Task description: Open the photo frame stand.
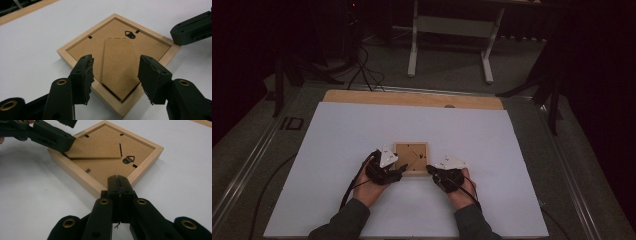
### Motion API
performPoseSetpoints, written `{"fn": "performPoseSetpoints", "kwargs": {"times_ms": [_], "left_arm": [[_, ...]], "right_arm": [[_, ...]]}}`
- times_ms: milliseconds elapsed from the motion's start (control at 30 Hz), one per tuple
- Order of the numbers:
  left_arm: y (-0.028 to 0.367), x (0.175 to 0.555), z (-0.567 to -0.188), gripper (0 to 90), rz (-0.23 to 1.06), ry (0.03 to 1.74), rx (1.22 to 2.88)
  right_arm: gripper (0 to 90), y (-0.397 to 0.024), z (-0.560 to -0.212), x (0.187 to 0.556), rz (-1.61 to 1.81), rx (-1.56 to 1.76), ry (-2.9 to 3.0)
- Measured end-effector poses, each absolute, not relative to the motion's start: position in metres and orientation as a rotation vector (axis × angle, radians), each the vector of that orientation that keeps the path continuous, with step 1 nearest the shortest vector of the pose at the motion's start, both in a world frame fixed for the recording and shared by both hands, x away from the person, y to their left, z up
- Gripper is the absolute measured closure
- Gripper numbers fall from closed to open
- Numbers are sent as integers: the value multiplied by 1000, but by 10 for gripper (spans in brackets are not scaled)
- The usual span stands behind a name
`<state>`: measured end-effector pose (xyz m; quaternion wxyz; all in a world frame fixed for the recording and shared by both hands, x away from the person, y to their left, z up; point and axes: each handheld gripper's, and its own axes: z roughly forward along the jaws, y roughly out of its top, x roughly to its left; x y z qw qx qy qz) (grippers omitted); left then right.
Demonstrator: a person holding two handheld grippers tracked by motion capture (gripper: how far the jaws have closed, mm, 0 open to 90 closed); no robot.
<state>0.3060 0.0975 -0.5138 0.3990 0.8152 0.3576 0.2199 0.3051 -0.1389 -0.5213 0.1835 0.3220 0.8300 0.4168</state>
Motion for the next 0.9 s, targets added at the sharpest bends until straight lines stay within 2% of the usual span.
{"fn": "performPoseSetpoints", "kwargs": {"times_ms": [400, 900], "left_arm": [[91, 315, -515, 452, 495, 939, 2089], [87, 323, -512, 509, 431, 947, 2152]], "right_arm": [[896, -139, -521, 305, 1177, 909, 2338], [896, -139, -521, 305, 1176, 910, 2336]]}}
